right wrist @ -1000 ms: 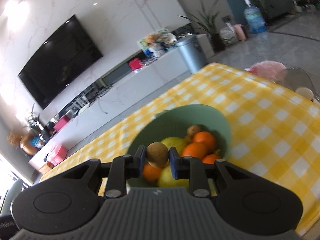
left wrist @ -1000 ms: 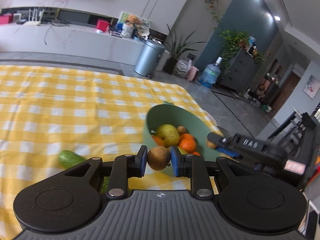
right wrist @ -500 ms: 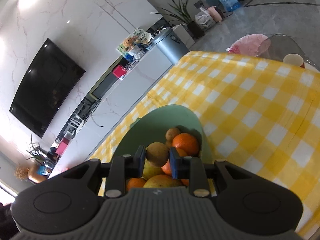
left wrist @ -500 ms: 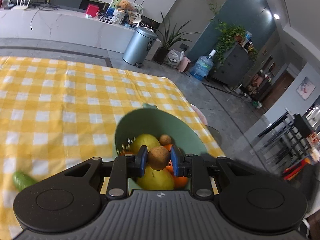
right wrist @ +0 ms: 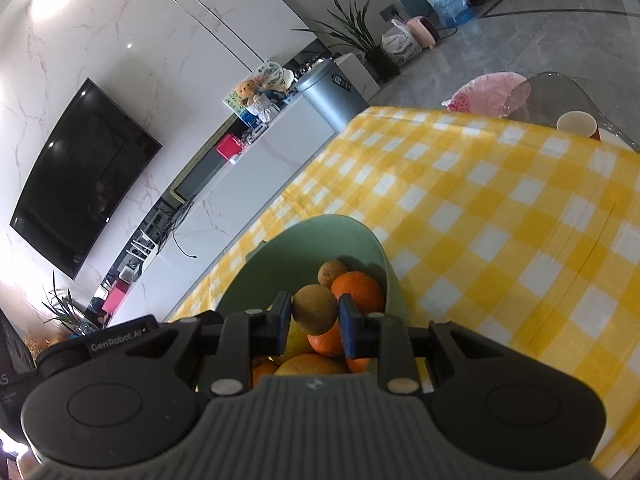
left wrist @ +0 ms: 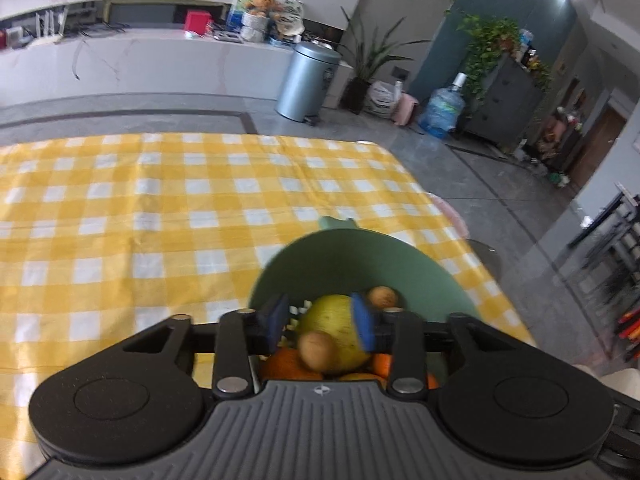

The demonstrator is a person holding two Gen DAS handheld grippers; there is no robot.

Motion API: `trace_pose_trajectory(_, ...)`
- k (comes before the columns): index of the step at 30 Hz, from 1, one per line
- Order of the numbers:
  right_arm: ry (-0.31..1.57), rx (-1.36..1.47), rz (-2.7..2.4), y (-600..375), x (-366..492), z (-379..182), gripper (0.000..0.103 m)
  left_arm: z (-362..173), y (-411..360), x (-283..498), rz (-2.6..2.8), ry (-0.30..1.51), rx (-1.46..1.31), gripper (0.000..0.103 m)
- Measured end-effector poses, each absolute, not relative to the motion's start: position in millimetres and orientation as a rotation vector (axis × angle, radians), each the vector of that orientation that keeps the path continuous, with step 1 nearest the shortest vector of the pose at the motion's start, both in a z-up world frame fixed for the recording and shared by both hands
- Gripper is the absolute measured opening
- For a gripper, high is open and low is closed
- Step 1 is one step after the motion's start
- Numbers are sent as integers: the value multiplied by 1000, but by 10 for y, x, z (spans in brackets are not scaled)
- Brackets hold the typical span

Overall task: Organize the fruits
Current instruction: 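Lift both held kiwis and carry them over the green bowl, then lower both kiwis into the bowl and open both tools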

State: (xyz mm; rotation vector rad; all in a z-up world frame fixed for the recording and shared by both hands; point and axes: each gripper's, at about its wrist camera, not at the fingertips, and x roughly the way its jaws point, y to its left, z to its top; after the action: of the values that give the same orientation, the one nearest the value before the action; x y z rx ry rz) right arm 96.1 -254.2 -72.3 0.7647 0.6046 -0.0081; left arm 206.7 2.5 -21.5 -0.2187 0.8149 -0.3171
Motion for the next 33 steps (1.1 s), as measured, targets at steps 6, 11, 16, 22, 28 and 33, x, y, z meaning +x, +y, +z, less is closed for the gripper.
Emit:
trace_pose_trajectory(6, 596, 752, -25, -2546, 953, -715, 22, -140, 135, 1946, -312, 806, -221, 62)
trace_pose_trajectory(11, 602, 748, -58, -2550, 955, -734, 22, -55, 239, 1787, -322, 794, -239, 63)
trace_pose_trajectory(16, 584, 750, -97, -2577, 965, -743, 24, -23, 246, 1708, -348, 801, -233, 64)
trace_pose_trajectory(22, 591, 741, -99, -2552, 1001, -767, 26, -32, 303, 1656, -333, 801, -251, 64)
trace_pose_trajectory(28, 579, 733, -86, -2549, 979, -745, 34, -44, 442, 1564, -321, 807, -282, 64)
trace_pose_trajectory(33, 571, 727, -81, -2538, 962, -720, 38, -7, 472, 1488, -281, 818, -264, 64)
